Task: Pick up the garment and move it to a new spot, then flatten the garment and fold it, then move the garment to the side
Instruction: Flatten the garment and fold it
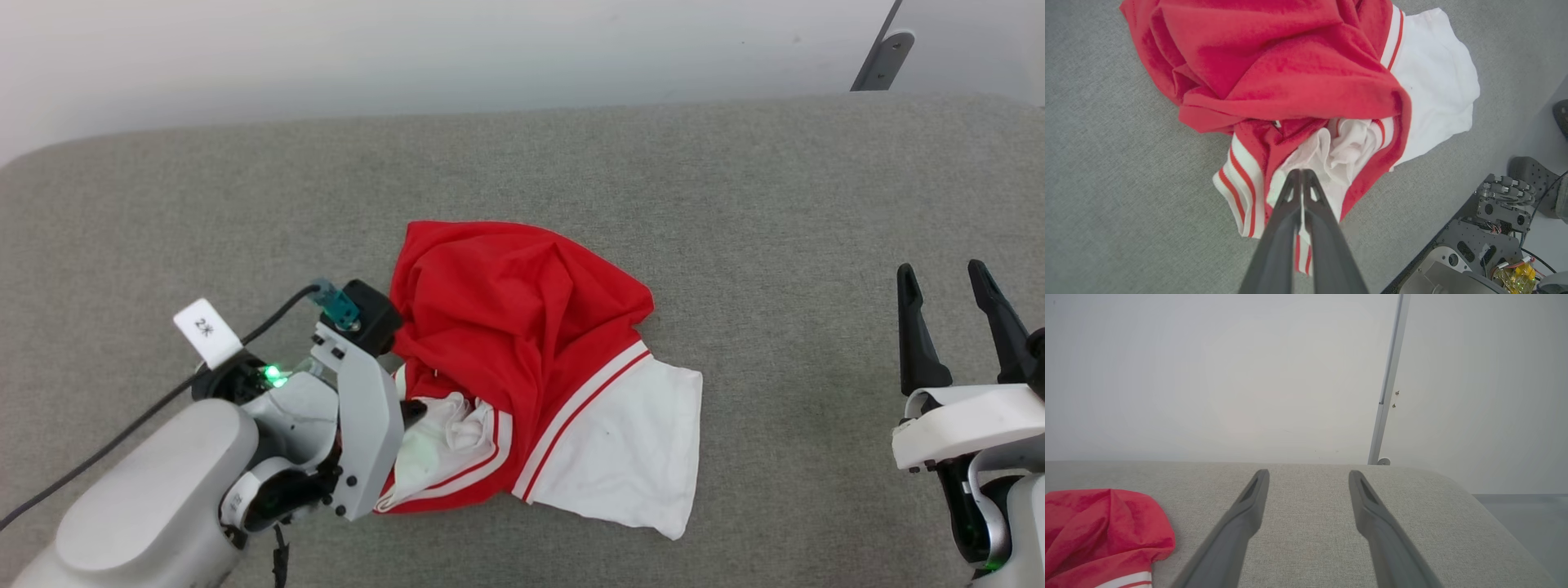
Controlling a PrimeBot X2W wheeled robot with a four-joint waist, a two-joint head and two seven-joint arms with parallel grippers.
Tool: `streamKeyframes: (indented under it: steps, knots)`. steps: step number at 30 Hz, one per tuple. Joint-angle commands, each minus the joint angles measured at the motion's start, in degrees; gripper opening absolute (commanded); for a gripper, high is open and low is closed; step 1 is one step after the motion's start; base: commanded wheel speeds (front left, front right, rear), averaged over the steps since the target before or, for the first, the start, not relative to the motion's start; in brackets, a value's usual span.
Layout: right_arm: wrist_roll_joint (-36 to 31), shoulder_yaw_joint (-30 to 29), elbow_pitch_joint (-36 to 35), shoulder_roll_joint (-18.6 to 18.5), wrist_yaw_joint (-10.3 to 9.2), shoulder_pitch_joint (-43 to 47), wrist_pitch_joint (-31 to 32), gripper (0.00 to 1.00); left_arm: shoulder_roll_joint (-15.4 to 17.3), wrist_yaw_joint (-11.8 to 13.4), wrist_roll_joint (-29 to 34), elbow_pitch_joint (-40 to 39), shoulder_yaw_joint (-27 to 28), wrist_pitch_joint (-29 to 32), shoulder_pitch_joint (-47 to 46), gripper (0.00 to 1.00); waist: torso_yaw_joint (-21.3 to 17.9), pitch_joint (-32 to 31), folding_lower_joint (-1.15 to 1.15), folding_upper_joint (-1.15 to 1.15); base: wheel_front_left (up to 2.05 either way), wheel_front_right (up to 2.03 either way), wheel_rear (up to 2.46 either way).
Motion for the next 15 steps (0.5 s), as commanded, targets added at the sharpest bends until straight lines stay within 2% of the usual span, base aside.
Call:
streamKeyframes:
  steps: [1, 8, 15]
  knots:
    - [0.11, 0.11, 0.06, 0.00, -0.08, 0.23, -0.24, 1.00, -0.21, -0.12, -0.40, 0.19, 0.14, -0.35, 0.41, 0.00, -0.03, 0.01, 0.00, 0.00, 0.00, 0.00, 0.00]
    - [0.18, -0.14, 0.16, 0.06, -0.08, 0.38, -0.29, 1.00, -0.22, -0.05, -0.33, 2.26, 0.27, -1.02, 0.34, 0.00, -0.13, 0.13, 0.00, 0.00, 0.00, 0.00, 0.00]
    - [0.03, -0.36, 0.20, 0.09, -0.08, 0.60, -0.11, 1.00, 1.13, 0.04, -0.12, 1.65, 0.88, -1.08, -0.85, 0.00, 0.07, 0.05, 0.00, 0.00, 0.00, 0.00, 0.00]
